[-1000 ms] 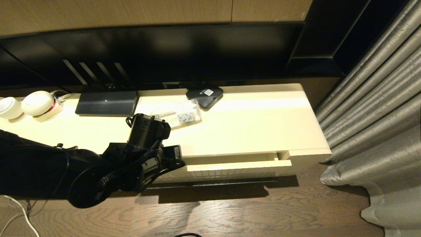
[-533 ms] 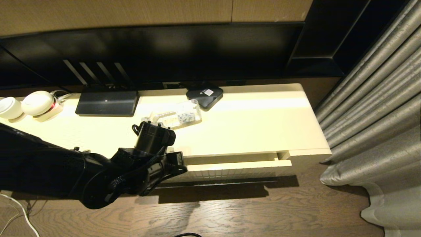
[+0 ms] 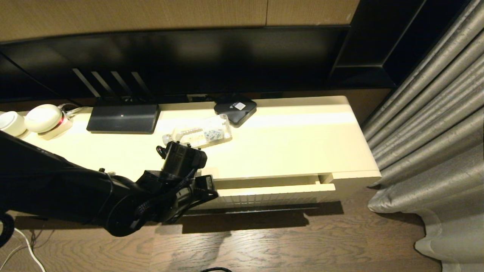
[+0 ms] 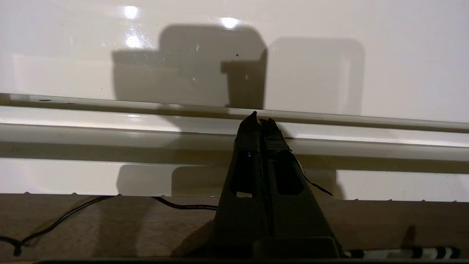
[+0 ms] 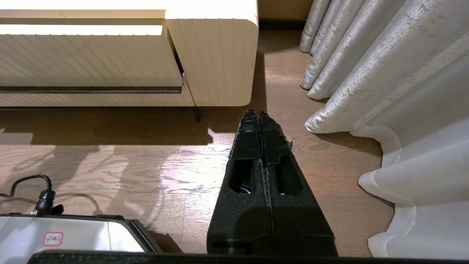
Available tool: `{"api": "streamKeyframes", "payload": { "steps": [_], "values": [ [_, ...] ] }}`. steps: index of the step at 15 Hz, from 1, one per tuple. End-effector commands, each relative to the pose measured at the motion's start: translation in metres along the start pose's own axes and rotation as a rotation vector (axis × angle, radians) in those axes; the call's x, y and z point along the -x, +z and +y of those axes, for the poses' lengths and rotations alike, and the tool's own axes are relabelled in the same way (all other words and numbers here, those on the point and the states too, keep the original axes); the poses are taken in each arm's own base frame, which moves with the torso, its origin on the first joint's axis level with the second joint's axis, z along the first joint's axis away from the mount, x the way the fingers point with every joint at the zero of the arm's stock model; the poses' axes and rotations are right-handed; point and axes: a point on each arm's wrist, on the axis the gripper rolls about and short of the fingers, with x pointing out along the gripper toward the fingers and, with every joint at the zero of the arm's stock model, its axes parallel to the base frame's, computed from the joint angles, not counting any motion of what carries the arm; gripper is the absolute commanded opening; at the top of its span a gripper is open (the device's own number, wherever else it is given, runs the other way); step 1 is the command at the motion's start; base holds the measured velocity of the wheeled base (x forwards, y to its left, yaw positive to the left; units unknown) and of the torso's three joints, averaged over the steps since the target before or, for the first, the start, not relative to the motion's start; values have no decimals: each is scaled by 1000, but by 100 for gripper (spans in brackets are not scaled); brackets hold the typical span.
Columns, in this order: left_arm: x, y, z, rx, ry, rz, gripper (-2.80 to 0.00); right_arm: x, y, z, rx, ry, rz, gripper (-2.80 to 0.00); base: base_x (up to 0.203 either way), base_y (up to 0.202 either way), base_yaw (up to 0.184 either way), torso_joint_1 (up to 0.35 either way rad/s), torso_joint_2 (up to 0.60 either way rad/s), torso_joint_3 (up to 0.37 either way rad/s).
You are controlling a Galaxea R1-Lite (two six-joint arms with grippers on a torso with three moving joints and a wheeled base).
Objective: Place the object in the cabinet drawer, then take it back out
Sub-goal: Open the drawer
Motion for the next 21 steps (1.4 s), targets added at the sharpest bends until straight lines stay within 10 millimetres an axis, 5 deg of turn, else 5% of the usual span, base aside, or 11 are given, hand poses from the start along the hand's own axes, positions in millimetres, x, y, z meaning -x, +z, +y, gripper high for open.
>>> {"api": "streamKeyframes", "payload": {
  "steps": [1,21],
  "values": [
    [-5,-4,1,-1,8,19,-280,0,0,0,0,0,1,-280,0,0,0,0,0,0],
    [-3,-57,16,44,-97,378,-280,0,0,0,0,1,1,-280,0,0,0,0,0,0]
  ]
}}
